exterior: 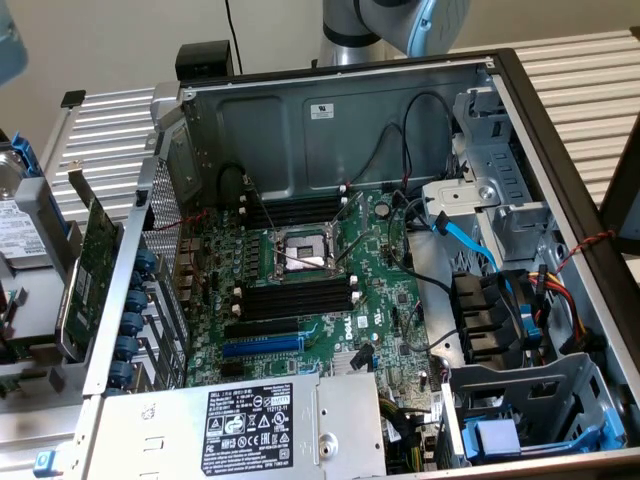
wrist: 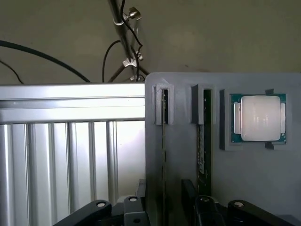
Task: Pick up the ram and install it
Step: 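Pick up the ram and move it above insertion slot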
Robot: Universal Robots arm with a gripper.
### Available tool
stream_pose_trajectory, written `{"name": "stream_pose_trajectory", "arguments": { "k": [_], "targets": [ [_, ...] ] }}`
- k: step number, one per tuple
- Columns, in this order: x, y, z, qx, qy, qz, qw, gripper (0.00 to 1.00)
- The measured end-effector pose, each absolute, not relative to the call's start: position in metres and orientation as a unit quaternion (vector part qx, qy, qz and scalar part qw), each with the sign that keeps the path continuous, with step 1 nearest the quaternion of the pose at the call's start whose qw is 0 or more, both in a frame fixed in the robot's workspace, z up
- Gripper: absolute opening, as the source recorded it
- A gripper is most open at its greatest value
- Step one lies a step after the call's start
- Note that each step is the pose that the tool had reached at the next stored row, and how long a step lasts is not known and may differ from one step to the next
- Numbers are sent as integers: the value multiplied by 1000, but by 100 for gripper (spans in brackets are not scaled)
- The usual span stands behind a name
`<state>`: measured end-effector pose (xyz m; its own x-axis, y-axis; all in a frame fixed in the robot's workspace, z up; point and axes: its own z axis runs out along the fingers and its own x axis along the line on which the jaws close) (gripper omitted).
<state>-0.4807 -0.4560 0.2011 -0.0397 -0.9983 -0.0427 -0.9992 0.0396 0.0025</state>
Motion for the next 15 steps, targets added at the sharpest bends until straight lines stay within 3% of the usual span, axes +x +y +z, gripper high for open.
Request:
{"name": "stream_pose_trajectory", "arguments": {
  "k": [3,4,7,9,15],
  "targets": [
    [-481,-456,198,-693,721,19,16,40],
    [-481,-456,198,-693,721,19,16,34],
    [-481,-456,198,-693,721,21,17,27],
    [-481,-457,199,-693,721,21,18,15],
    [-481,-459,224,-693,721,21,17,14]
  ]
}}
